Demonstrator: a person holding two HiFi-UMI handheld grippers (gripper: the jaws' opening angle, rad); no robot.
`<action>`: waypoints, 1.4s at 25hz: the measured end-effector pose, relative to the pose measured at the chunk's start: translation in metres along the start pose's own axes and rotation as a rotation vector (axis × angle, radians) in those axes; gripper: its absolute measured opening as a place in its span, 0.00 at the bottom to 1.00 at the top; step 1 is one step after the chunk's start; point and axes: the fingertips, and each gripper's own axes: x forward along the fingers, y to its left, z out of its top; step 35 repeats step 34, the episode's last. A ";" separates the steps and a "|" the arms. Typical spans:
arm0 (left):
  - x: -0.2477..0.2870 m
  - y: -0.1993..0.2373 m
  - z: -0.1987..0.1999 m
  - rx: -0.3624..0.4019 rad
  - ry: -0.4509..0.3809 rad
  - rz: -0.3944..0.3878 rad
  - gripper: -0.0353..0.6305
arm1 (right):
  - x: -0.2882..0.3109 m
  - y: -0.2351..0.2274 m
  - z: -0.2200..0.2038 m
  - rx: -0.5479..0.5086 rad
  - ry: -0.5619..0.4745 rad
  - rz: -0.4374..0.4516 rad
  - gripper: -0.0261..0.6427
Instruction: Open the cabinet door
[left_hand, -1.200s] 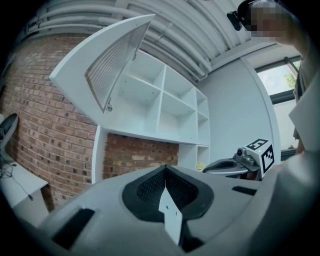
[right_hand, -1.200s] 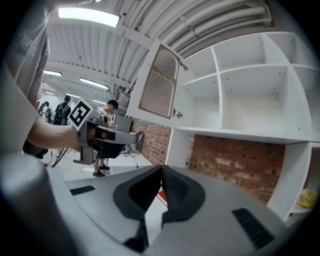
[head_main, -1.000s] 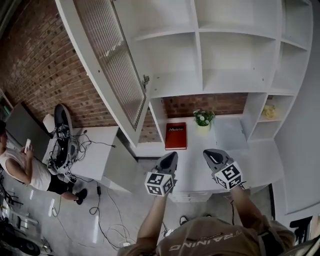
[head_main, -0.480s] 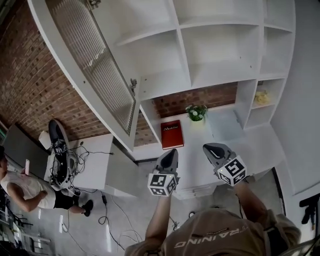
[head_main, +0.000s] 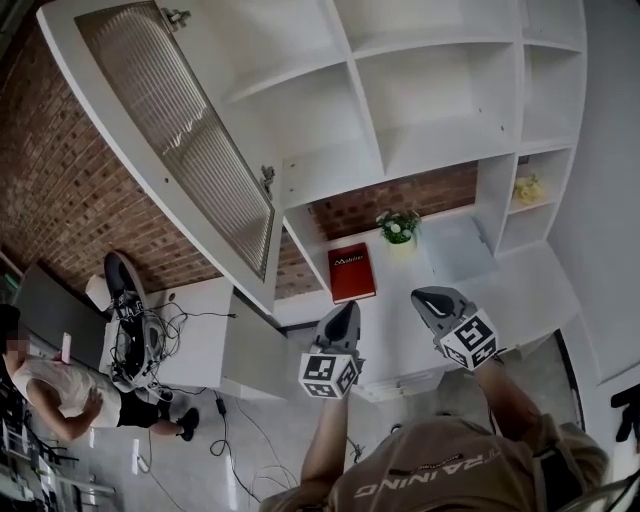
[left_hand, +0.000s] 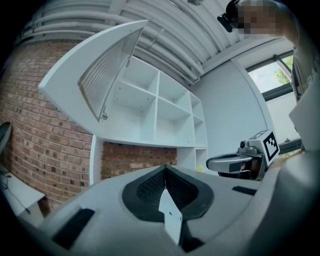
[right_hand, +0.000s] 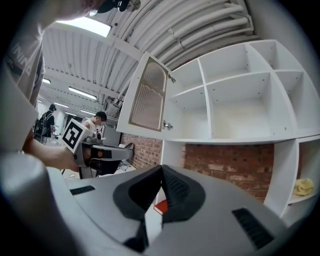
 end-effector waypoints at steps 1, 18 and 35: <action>-0.002 0.001 0.000 -0.002 0.002 0.002 0.07 | 0.001 0.002 -0.001 0.001 0.000 0.004 0.06; -0.005 0.001 -0.001 -0.025 0.006 -0.008 0.07 | 0.010 0.012 -0.003 0.013 -0.004 0.050 0.06; -0.015 -0.005 -0.007 -0.037 0.022 0.015 0.07 | 0.000 0.029 -0.017 0.017 0.026 0.109 0.06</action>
